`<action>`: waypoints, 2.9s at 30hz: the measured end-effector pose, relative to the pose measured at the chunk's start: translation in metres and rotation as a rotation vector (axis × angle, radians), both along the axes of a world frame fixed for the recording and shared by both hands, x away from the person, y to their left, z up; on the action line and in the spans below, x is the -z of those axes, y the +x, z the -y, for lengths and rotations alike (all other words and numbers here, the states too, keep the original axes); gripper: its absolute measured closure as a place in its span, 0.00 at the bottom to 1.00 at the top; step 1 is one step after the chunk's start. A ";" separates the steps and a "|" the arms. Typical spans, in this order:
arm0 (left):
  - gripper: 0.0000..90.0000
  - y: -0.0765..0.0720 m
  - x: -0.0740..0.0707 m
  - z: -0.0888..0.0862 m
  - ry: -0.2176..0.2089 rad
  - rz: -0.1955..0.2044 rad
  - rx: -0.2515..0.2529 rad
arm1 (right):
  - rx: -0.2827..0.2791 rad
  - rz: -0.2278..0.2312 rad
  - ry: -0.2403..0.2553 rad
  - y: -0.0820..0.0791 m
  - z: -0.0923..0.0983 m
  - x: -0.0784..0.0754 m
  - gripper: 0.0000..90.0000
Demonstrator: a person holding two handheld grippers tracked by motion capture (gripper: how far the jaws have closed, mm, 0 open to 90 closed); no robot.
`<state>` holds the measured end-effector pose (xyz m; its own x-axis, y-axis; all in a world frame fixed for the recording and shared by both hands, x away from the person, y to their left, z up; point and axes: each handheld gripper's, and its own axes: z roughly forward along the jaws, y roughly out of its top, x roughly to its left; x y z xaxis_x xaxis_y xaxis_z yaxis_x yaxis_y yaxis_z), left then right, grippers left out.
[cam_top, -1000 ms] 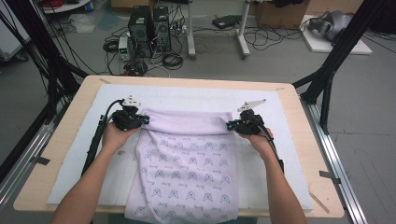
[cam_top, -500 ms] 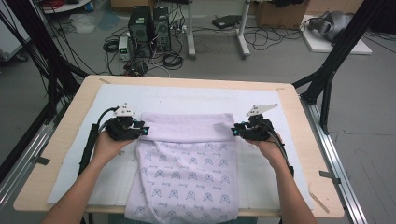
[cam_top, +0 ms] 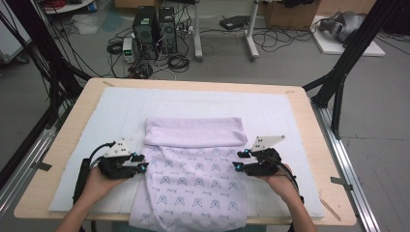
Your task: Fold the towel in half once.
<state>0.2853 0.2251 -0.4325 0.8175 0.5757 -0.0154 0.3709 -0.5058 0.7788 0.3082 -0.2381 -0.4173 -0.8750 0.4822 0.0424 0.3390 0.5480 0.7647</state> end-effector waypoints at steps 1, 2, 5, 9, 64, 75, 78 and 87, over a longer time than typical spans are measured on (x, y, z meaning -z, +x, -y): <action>0.69 -0.004 0.002 0.001 0.004 -0.003 0.013 | -0.006 -0.010 -0.005 -0.004 0.000 0.003 0.60; 0.69 -0.007 0.005 0.001 0.004 -0.010 0.022 | -0.012 -0.016 -0.006 -0.007 0.000 0.007 0.59; 0.68 -0.012 0.012 0.003 0.032 -0.013 0.046 | -0.035 -0.025 -0.007 -0.017 -0.002 0.014 0.59; 0.74 -0.014 0.013 0.004 0.033 0.007 0.047 | -0.045 -0.033 -0.040 -0.022 -0.004 0.024 0.60; 0.95 0.090 -0.016 0.007 -0.082 -0.018 -0.218 | 0.176 -0.075 -0.017 0.086 0.008 -0.002 0.91; 0.94 0.045 -0.032 -0.017 -0.146 0.086 -0.210 | 0.082 0.050 0.068 0.039 0.011 -0.035 0.92; 0.94 0.024 -0.027 -0.022 -0.136 0.089 -0.186 | 0.044 0.065 0.072 0.018 0.013 -0.035 0.92; 0.54 0.005 -0.015 -0.021 -0.096 0.007 -0.138 | -0.011 0.003 0.089 -0.006 0.019 -0.015 0.72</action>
